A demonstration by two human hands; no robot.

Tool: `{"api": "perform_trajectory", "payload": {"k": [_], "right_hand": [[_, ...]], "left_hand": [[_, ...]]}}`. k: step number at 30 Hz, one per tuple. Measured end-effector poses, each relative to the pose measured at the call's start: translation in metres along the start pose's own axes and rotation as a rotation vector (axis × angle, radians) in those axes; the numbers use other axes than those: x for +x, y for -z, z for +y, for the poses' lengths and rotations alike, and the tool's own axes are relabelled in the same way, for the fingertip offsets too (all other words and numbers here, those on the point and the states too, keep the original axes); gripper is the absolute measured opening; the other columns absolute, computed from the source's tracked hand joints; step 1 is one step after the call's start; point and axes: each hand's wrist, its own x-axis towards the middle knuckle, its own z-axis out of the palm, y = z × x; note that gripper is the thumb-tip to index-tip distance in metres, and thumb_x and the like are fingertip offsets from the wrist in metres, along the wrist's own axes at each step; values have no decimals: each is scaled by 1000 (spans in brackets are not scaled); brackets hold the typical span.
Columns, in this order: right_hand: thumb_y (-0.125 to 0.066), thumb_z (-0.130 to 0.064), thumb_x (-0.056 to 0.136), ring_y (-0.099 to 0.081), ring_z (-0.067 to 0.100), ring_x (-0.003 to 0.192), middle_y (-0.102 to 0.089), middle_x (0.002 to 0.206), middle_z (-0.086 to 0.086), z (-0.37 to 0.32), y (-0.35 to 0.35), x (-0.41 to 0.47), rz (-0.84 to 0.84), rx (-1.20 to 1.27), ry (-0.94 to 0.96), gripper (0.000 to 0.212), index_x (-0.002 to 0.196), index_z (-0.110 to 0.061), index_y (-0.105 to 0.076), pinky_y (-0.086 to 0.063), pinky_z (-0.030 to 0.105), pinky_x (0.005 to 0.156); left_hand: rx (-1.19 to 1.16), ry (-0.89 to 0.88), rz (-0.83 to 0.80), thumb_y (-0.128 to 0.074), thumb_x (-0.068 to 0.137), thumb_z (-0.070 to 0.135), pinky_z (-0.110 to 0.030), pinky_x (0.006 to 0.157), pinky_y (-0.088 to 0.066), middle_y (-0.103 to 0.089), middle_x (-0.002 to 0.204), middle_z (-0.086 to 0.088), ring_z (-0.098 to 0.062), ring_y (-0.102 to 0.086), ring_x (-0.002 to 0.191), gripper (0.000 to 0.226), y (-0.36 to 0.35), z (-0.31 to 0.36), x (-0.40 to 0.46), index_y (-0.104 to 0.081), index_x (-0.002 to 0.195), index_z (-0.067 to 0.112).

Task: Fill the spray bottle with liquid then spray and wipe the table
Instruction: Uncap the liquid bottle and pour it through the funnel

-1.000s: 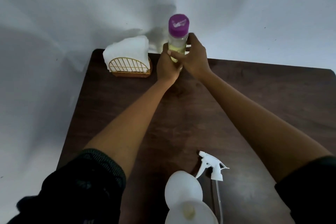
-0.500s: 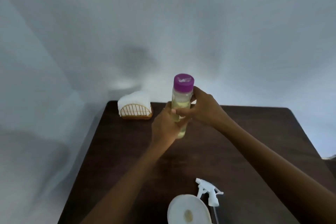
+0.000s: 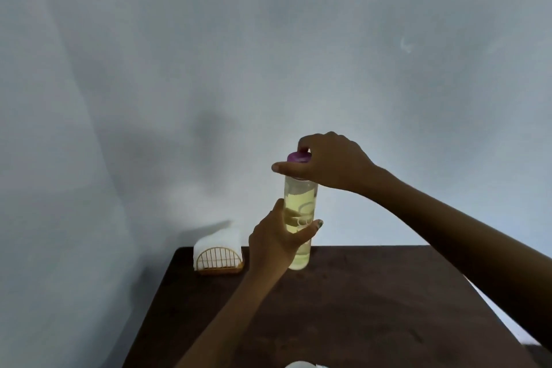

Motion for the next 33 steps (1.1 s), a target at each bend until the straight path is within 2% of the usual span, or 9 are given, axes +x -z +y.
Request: {"api": "perform_trajectory", "payload": {"k": [5,10,16,19,22,25,28,30,33], "right_hand": [[-58,-57,83,-56,16,75,-62,81,-4,-6,28,-2,-166,30,182,39,93,-19,-60,-43,28,63],[-62,-8,84,-60,13,100,-62,110,-8,-9,71,-5,-556,119,357,25,106,-20,-65,-54,33,84],[-51,-75,74,-68,20,79,-64,106,3,-27,81,-7,-353,-105,65,68,114,-20,-58,-53,26,63],[-53,-66,81,-63,21,57,-69,85,14,-29,75,-5,-383,-183,82,62,94,-6,-64,-45,23,49],[-67,-33,84,-65,4,74,-66,106,2,-28,88,-9,-529,-13,232,21,100,-20,-67,-49,18,59],[-71,-48,77,-55,9,110,-55,120,-15,-29,96,-13,-530,44,231,38,111,-33,-63,-48,20,82],[-52,-74,74,-68,20,86,-67,103,1,-27,82,-8,-413,-114,81,66,112,-21,-60,-55,29,72],[-58,-63,80,-69,23,70,-69,90,12,-26,70,-7,-409,-138,95,56,102,-11,-61,-53,27,57],[-69,-32,81,-65,20,89,-64,108,3,-23,75,-10,-490,-55,215,27,105,-21,-62,-54,30,70]], "left_hand": [[-106,4,-52,-66,74,62,-26,75,-49,-67,91,17,-6,-64,84,45,11,13,-4,-55,104,30],[-114,-25,-92,-66,73,62,-29,80,-53,-69,98,15,-8,-66,89,50,13,22,-11,-55,110,30],[-143,-51,-76,-60,66,68,-31,80,-54,-68,96,16,-7,-66,88,58,13,32,-15,-55,109,30],[-173,-46,-76,-61,65,66,-29,80,-54,-66,94,17,-8,-66,88,55,14,34,-17,-55,108,30],[-169,-29,-77,-61,64,67,-32,80,-54,-68,94,15,-8,-66,87,55,15,31,-18,-56,105,30],[-153,-25,-80,-65,69,65,-31,80,-53,-70,97,13,-9,-67,89,53,16,29,-18,-57,107,29],[-162,-37,-66,-67,71,61,-30,79,-53,-68,94,14,-9,-67,89,49,19,30,-17,-57,106,28],[-155,-30,-69,-63,66,65,-32,79,-54,-67,91,16,-9,-67,88,51,20,31,-17,-57,103,31],[-133,-9,-83,-62,63,67,-35,81,-54,-67,90,17,-10,-67,88,51,20,30,-17,-55,101,33]]}}
